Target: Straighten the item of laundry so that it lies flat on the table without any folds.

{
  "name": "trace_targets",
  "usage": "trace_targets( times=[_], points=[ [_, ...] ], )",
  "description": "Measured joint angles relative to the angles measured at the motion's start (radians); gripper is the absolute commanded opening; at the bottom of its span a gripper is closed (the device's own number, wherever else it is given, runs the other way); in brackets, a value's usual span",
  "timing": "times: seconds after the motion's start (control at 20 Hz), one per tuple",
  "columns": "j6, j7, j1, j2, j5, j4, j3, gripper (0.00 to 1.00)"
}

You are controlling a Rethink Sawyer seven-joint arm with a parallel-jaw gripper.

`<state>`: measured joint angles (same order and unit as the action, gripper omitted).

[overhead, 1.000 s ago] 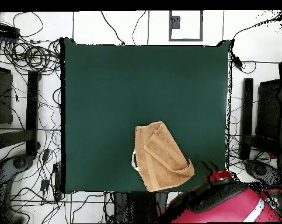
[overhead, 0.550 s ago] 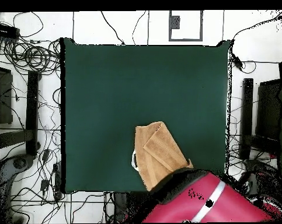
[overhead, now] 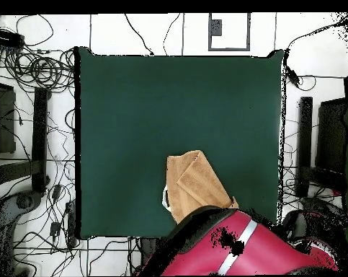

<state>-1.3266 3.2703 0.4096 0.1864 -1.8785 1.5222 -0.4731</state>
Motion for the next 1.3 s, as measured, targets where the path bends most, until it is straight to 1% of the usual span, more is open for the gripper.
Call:
trace_targets(
  times=[0.5, 0.8, 1.3],
  points=[
    [-0.046, 0.070, 0.000, -0.001, -0.025, 0.059, -0.019, 1.00],
    [-0.048, 0.075, -0.001, -0.002, -0.024, 0.088, -0.019, 1.00],
    [-0.047, 0.075, 0.013, -0.004, -0.024, 0.090, 0.007, 1.00]
  ],
)
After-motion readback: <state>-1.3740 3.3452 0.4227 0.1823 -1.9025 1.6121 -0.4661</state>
